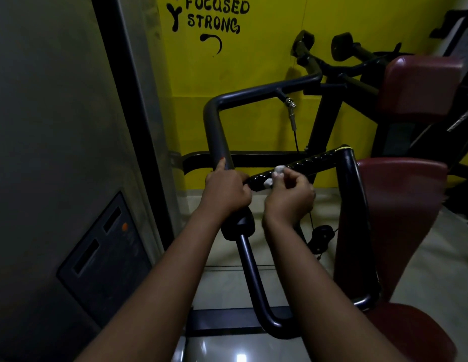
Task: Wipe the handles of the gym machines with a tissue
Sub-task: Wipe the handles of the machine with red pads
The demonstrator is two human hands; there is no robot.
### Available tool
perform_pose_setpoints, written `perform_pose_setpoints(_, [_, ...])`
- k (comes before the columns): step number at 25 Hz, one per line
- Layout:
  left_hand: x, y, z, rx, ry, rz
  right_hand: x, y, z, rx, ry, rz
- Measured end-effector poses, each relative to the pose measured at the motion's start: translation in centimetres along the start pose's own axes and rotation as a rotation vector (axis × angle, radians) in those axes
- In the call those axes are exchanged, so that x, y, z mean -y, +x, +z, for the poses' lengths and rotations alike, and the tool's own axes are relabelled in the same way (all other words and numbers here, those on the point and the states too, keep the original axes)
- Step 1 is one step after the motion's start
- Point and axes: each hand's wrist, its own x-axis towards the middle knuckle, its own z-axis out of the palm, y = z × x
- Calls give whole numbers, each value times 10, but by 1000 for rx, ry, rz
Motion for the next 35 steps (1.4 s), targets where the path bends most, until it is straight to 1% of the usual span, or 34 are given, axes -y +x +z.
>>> perform_pose_setpoints(2, [0, -2, 2, 23, -55, -6, 4, 10, -3, 7, -58, -128])
perform_pose_setpoints(3, [0, -2, 3, 37, -77, -5, 3, 8, -4, 59, -124, -200])
perform_pose_setpoints(6, [0, 1, 3, 55, -96, -21, -3, -4, -4, 352, -465, -459])
perform_pose_setpoints(8, [-1, 3, 3, 45, -89, -45, 1, 9, -12, 468, -563, -572])
perform_pose_setpoints(9, [-1, 3, 4, 37, -94, -58, 3, 21, -16, 455, -609, -639])
perform_pose_setpoints(12, [-1, 4, 9, 0, -131, -85, 5, 41, -23, 289, -822, -777])
perform_pose_setpoints(13, [-1, 4, 10, -10, -140, -86, 3, 35, -21, 313, -847, -828])
perform_pose_setpoints(16, [0, 4, 10, -14, -134, -67, -2, 12, -19, 584, -811, -987])
perform_pose_setpoints(17, [0, 4, 9, -15, -134, -64, -2, 16, -20, 614, -794, -1045])
perform_pose_setpoints(18, [1, 5, 10, -18, -142, -65, 0, 27, -20, 582, -799, -1116])
perform_pose_setpoints(19, [1, 5, 11, -16, -153, -72, 5, 39, -21, 511, -848, -1161])
perform_pose_setpoints(20, [1, 5, 11, -13, -163, -86, 11, 49, -21, 455, -941, -1135])
perform_pose_setpoints(21, [1, 4, 11, -12, -171, -100, 20, 54, -19, 420, -1066, -1055])
perform_pose_setpoints(22, [0, 3, 10, -13, -176, -111, 27, 52, -15, 441, -1195, -968])
perform_pose_setpoints(23, [-1, 2, 9, -14, -179, -115, 30, 47, -10, 493, -1254, -932])
perform_pose_setpoints(25, [-3, 0, 5, -28, -170, -104, 31, 32, -1, 691, -1226, -986])
perform_pose_setpoints(27, [-4, -3, 3, -38, -167, -117, 28, 30, -2, 868, -1072, -1132])
perform_pose_setpoints(28, [-3, -3, 4, -39, -172, -120, 28, 37, -6, 923, -1029, -1186])
perform_pose_setpoints(29, [-3, -4, 5, -41, -181, -114, 30, 47, -10, 940, -1055, -1203])
perform_pose_setpoints(30, [-2, -4, 6, -39, -191, -109, 32, 59, -10, 903, -1118, -1180])
perform_pose_setpoints(32, [-3, -5, 6, -36, -198, -114, 39, 72, -1, 752, -1300, -997])
perform_pose_setpoints(33, [-4, -5, 6, -32, -201, -126, 42, 71, 6, 723, -1368, -899])
perform_pose_setpoints(34, [-4, -5, 5, -31, -200, -135, 44, 67, 14, 750, -1384, -839])
perform_pose_setpoints(35, [-5, -6, 5, -37, -191, -139, 42, 60, 20, 807, -1348, -818])
